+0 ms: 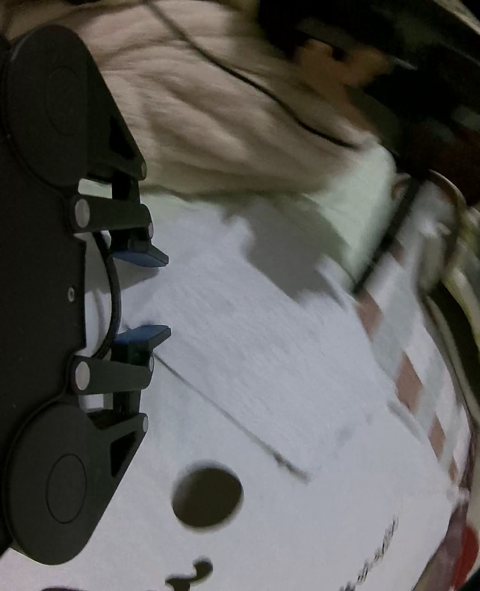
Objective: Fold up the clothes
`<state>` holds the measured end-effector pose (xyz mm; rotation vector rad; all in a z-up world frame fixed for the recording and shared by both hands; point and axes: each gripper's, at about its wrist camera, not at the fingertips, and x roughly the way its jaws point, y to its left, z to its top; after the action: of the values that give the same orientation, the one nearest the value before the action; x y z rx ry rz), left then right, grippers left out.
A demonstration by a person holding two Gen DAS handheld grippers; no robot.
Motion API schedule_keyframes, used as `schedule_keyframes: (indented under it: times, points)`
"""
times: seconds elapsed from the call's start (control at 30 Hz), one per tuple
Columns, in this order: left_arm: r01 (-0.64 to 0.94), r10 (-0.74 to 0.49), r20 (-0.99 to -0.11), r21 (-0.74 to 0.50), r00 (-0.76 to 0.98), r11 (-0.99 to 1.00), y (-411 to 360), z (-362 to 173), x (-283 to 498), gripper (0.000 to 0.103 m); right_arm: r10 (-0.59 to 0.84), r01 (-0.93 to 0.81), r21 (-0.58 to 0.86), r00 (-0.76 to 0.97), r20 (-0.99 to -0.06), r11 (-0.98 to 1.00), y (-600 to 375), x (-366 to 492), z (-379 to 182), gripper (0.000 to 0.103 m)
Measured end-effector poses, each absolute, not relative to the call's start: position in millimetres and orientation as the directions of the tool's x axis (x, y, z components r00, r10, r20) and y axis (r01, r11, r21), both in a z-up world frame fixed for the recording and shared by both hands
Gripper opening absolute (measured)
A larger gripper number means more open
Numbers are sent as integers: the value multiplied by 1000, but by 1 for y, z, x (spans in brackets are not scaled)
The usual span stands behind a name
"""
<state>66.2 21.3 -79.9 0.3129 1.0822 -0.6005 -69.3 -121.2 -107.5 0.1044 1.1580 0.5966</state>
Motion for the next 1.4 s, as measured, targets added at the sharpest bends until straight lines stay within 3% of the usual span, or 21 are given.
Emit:
schedule_keyframes:
  times: [0.07, 0.23, 0.33, 0.4, 0.53, 0.67, 0.73, 0.9, 1.0, 1.1, 1.17, 1.4]
  points:
    - [602, -318, -890, -64, 326, 796, 17, -74, 63, 40, 510, -380, 389, 302, -805, 839, -129, -73, -101, 44]
    - [652, -344, -891, -74, 297, 755, -21, -65, 51, 47, 579, -177, 592, 545, -606, 786, -212, -86, -69, 48]
    - [689, -406, -859, -90, 312, 719, -53, -52, 42, 46, 403, 19, 638, 760, -509, 770, -286, -118, -44, 63]
    - [712, -456, -833, -112, 313, 693, -75, -44, 36, 46, 221, 163, 629, 846, -485, 760, -327, -151, -33, 63]
    - [782, -535, -812, -171, 234, 600, -126, -39, 16, 46, -77, 386, 517, 850, -520, 764, -373, -229, -22, 64]
    - [866, -567, -815, -190, 123, 462, -167, -53, -17, 47, -189, 392, 413, 872, -452, 822, -373, -295, -16, 64]
    - [900, -575, -815, -200, 66, 387, -187, -60, -33, 47, -226, 440, 375, 839, -494, 816, -370, -311, -23, 64]
    - [957, -573, -816, -216, -68, 194, -244, -74, -77, 48, -235, 582, 450, 751, -618, 677, -383, -349, -61, 64]
    - [973, -546, -830, -204, -116, 104, -276, -83, -106, 57, -215, 631, 588, 753, -622, 507, -398, -382, -91, 64]
    - [982, -521, -843, -183, -131, 48, -293, -89, -130, 58, -236, 625, 649, 774, -588, 434, -409, -391, -107, 64]
    - [969, -508, -836, -246, -205, 13, -296, -94, -140, 58, -249, 621, 657, 780, -574, 428, -417, -386, -110, 64]
    - [958, -473, -841, -287, -264, -25, -299, -114, -156, 58, -277, 668, 613, 739, -614, 422, -443, -366, -123, 64]
